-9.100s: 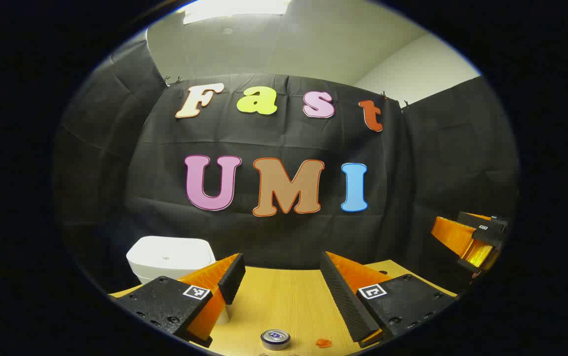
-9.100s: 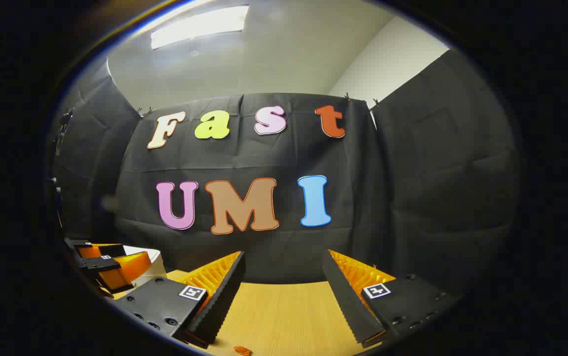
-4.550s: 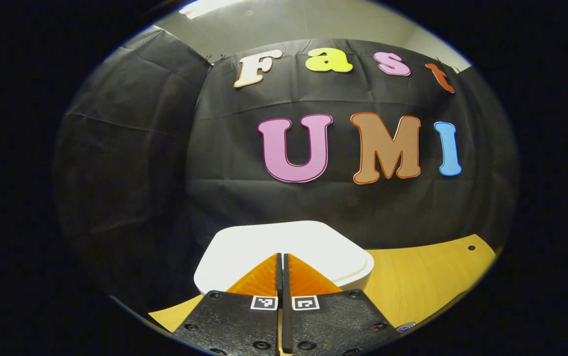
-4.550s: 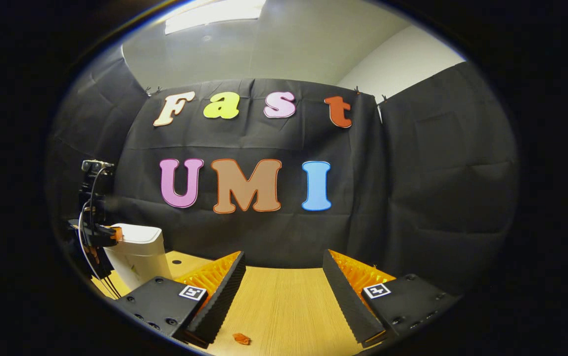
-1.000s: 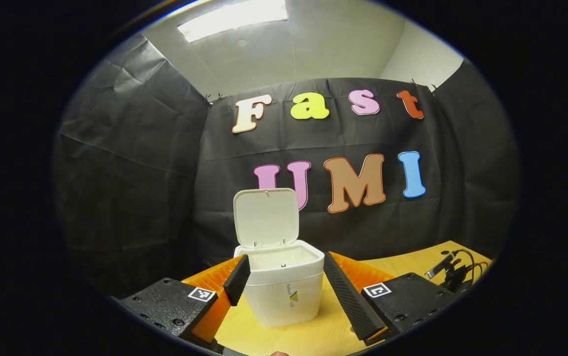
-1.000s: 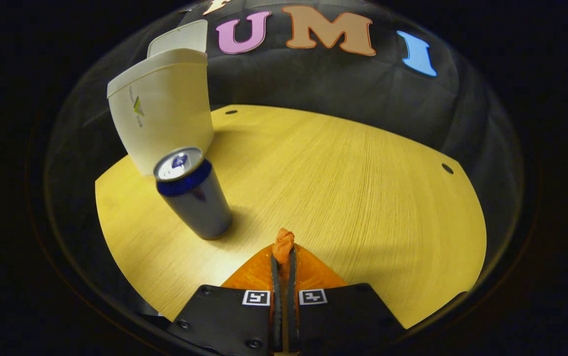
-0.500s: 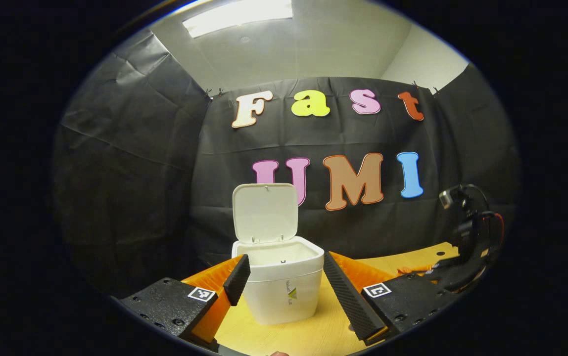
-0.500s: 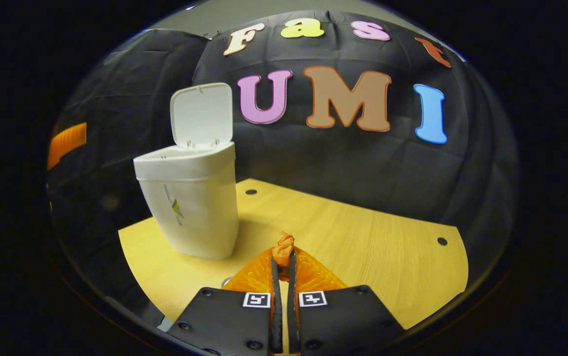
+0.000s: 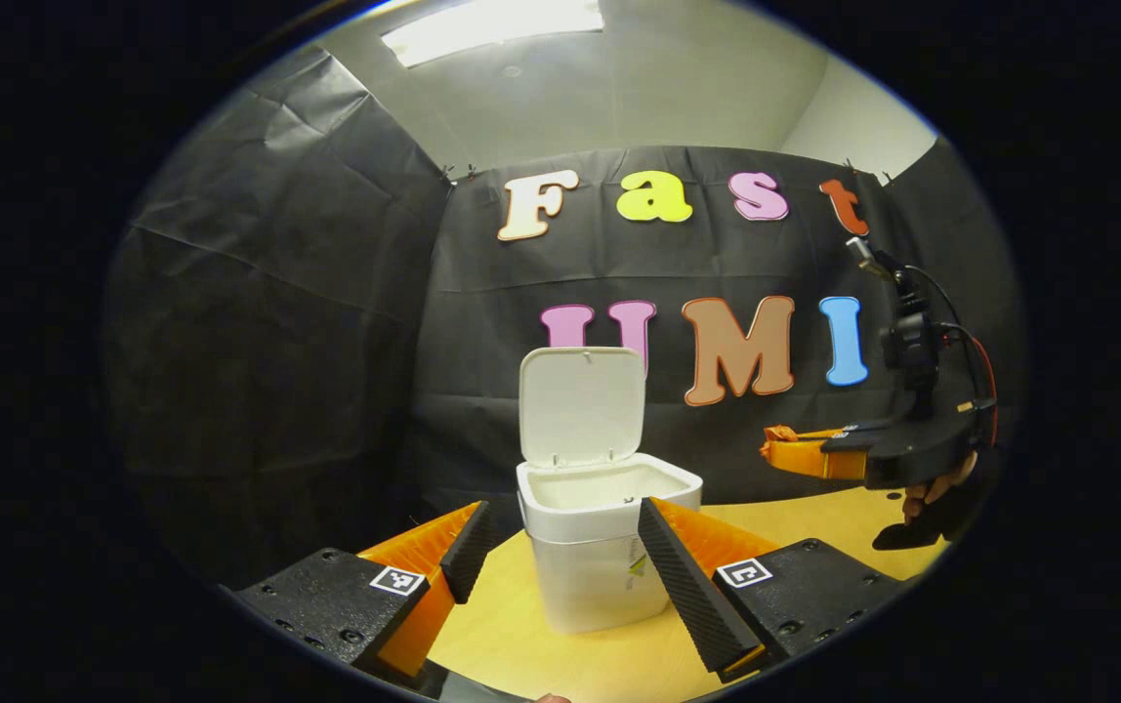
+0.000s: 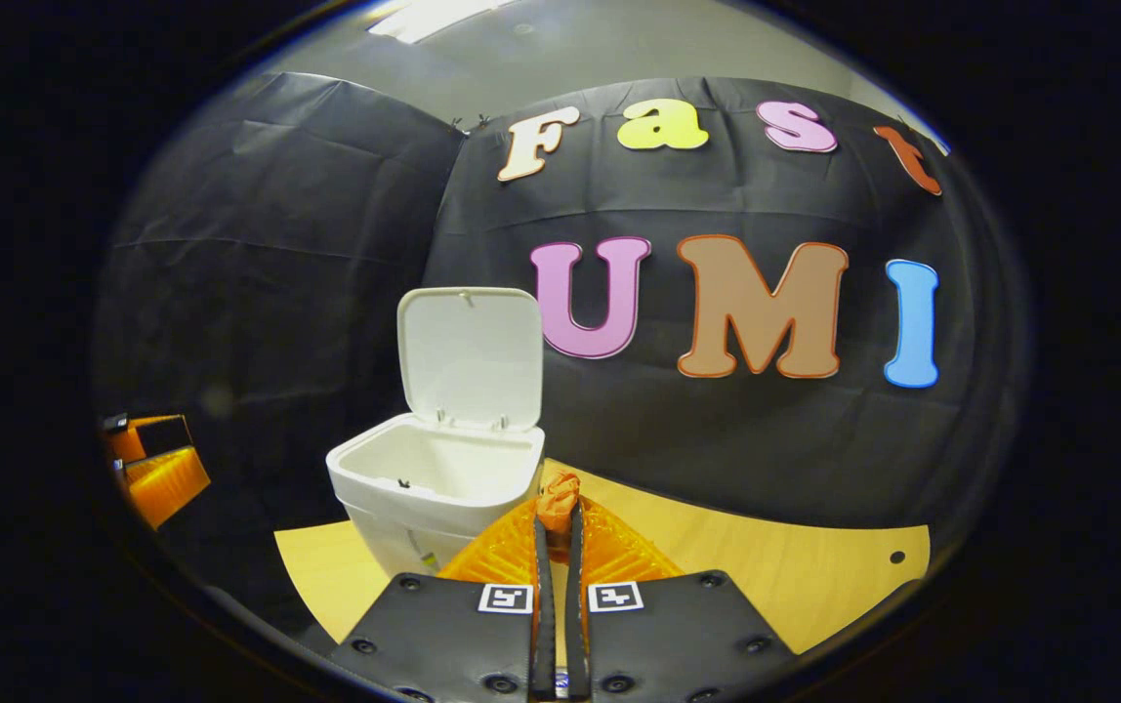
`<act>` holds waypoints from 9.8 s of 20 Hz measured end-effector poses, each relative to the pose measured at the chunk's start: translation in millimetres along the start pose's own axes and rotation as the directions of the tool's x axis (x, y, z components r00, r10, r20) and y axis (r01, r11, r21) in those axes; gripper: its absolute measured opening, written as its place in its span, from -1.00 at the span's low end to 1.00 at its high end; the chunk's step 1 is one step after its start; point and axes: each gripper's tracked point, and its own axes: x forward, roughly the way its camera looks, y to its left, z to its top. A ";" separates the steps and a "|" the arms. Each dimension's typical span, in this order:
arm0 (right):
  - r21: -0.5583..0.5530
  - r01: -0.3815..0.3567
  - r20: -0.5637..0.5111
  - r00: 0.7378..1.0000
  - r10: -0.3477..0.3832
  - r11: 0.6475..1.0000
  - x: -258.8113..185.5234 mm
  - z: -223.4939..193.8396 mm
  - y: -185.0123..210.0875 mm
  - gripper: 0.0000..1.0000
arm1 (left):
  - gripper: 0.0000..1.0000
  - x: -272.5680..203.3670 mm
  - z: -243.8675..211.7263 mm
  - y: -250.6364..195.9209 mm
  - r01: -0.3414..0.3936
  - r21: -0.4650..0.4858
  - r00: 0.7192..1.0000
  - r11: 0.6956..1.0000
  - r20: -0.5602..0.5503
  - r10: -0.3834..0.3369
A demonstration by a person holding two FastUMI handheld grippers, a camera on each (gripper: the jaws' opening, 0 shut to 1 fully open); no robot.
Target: Press the lid of the desktop garbage bin to open it, pick up the crumpled paper on the desktop and throw it into the bin, then pick up the pop can on the desktop and drop it into the bin, and finally close the garbage bin lid.
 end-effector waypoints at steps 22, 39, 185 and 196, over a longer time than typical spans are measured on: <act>-0.025 -0.038 0.054 0.998 0.039 0.999 80.1 34.1 75.9 0.95 | 0.83 -5.6 -15.5 78.5 -0.110 -0.002 0.994 0.994 -0.029 0.110; 0.066 0.282 0.082 0.954 -0.287 0.957 -72.2 13.9 -121.6 1.00 | 0.83 48.8 8.7 -99.8 0.224 -0.031 0.974 0.974 0.027 -0.223; 0.165 0.594 -0.304 0.790 -0.532 0.787 -276.0 -198.6 -230.0 0.99 | 0.85 173.6 -55.4 -88.0 0.110 0.008 0.962 0.994 -0.251 -0.104; 0.179 0.543 -0.304 0.824 -0.478 0.821 -263.2 -206.0 -213.2 0.99 | 0.77 173.2 -66.7 -93.2 0.173 0.027 0.936 0.985 -0.317 -0.155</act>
